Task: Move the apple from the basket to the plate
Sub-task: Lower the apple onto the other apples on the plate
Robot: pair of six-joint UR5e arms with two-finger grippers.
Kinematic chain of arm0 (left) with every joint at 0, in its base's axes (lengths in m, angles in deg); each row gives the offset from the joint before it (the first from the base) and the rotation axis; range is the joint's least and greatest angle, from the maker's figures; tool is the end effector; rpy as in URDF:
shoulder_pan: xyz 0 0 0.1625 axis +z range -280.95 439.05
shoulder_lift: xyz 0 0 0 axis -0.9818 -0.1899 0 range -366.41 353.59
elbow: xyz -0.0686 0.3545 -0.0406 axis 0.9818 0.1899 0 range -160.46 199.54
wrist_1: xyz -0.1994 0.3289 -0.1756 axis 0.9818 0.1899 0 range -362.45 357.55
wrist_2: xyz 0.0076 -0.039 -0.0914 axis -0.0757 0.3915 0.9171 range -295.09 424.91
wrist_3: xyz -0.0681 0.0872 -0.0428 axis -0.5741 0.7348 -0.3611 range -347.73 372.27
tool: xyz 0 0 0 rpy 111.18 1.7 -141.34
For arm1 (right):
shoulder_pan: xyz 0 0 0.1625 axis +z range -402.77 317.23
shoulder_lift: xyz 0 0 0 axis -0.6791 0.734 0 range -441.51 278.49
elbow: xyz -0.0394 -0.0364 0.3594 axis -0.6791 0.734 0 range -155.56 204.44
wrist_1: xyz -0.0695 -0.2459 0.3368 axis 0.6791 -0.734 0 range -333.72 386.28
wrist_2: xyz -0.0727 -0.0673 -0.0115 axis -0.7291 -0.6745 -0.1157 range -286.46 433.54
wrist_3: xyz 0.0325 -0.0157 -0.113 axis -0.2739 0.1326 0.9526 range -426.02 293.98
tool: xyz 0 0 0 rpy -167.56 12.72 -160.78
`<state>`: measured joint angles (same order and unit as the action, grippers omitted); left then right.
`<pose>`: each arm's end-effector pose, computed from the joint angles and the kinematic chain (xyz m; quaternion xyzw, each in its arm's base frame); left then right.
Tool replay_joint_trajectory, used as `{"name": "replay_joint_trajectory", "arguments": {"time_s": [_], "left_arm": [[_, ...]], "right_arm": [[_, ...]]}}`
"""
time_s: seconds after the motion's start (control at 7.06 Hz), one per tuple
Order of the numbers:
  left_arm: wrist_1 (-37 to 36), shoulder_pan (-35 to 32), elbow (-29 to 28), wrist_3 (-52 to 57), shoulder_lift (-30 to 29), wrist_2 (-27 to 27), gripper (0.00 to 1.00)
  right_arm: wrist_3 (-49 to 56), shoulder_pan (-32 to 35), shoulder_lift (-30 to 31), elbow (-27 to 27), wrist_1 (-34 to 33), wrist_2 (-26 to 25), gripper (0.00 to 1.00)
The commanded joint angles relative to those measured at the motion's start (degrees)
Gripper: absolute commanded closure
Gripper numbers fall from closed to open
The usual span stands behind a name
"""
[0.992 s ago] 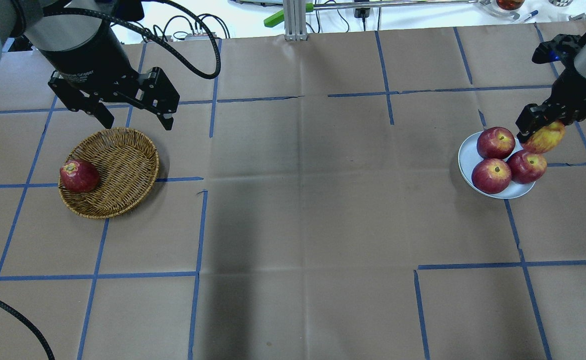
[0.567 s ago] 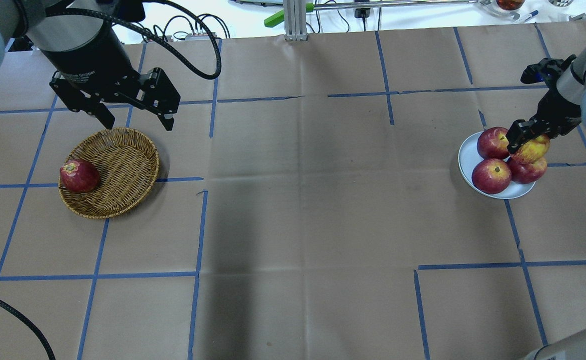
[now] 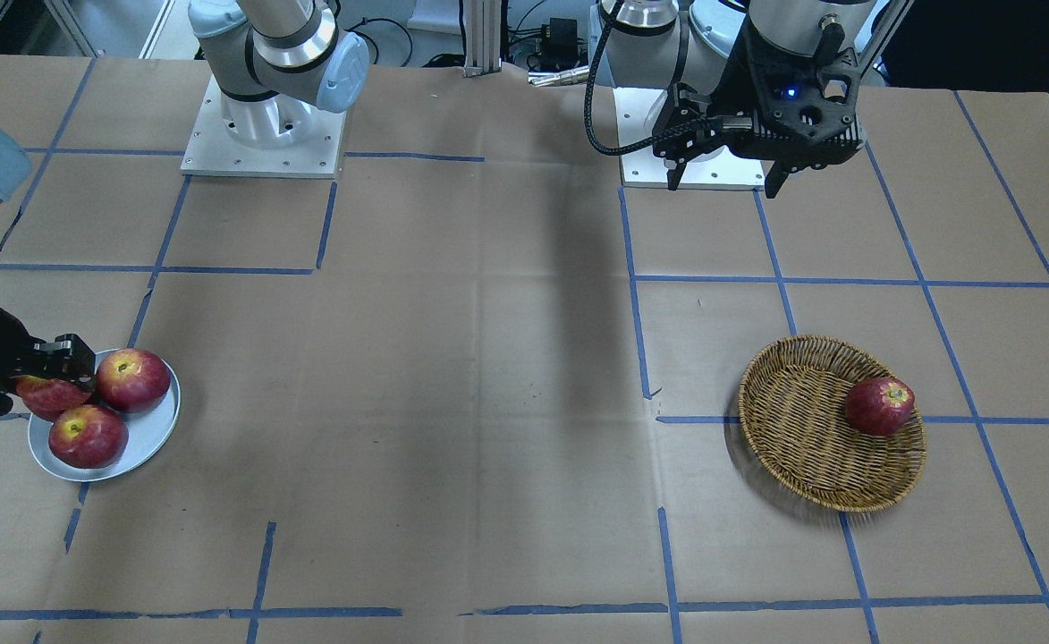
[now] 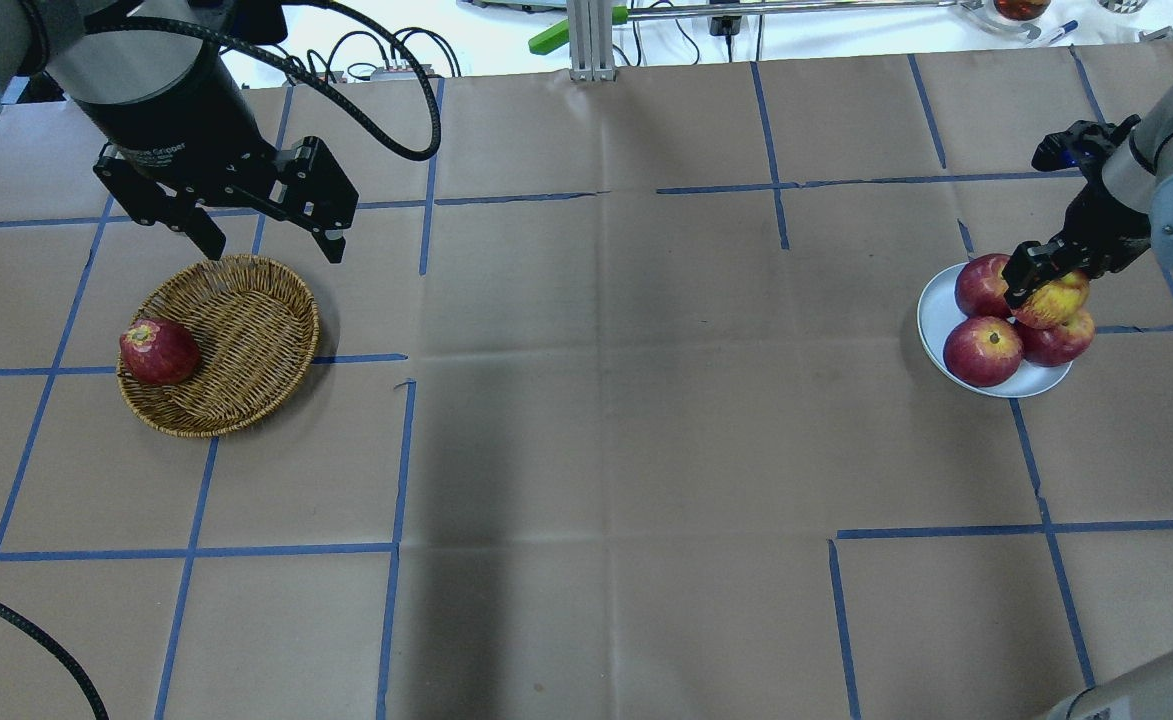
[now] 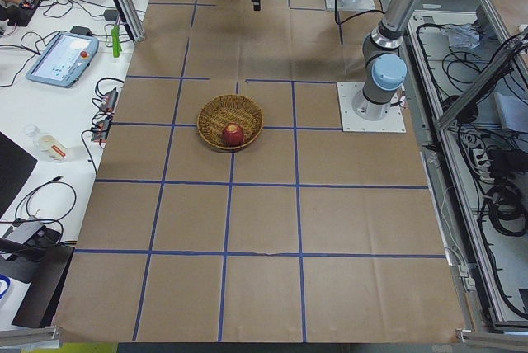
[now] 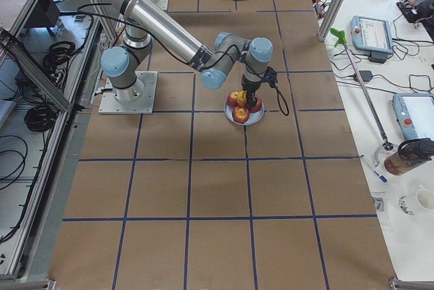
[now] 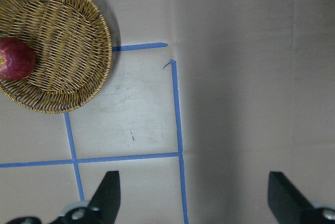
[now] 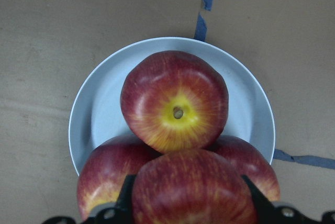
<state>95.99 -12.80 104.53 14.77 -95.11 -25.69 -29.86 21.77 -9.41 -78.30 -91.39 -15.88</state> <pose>-0.1477 -0.4812 0.4476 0.0381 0.9991 0.0186 0.0051 -0.1151 -0.5547 0.1803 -0.0931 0.9953 0.0196 0.0176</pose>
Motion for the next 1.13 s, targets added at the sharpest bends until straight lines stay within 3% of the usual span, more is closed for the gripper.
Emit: {"name": "replay_joint_trajectory", "arguments": {"time_s": [0.0, 0.14, 0.28, 0.42, 0.85, 0.99], "left_arm": [[0.08, 0.00, 0.00, 0.05, 0.01, -0.02, 0.01], [0.00, 0.00, 0.00, 0.05, 0.01, 0.07, 0.01], [-0.09, 0.00, 0.00, 0.05, -0.16, 0.15, 0.01], [-0.09, 0.00, 0.00, 0.05, -0.16, 0.15, 0.01], [-0.09, 0.00, 0.00, 0.05, -0.16, 0.33, 0.01], [-0.09, 0.00, 0.00, 0.05, -0.16, 0.33, 0.01]], "right_arm": [[-0.12, 0.06, 0.40, -0.01, 0.50, 0.65, 0.32], [-0.03, 0.14, -0.12, -0.01, 0.59, 0.56, 0.32], [0.31, 0.14, -0.13, 0.08, 0.51, 0.56, 0.08], [0.32, 0.14, 0.31, 0.08, 0.59, 0.21, 0.00], [0.32, 0.67, 2.76, 1.13, 0.94, 0.38, 0.00], [-0.29, 2.85, 5.65, 2.70, 4.51, 0.12, 0.00]]}}
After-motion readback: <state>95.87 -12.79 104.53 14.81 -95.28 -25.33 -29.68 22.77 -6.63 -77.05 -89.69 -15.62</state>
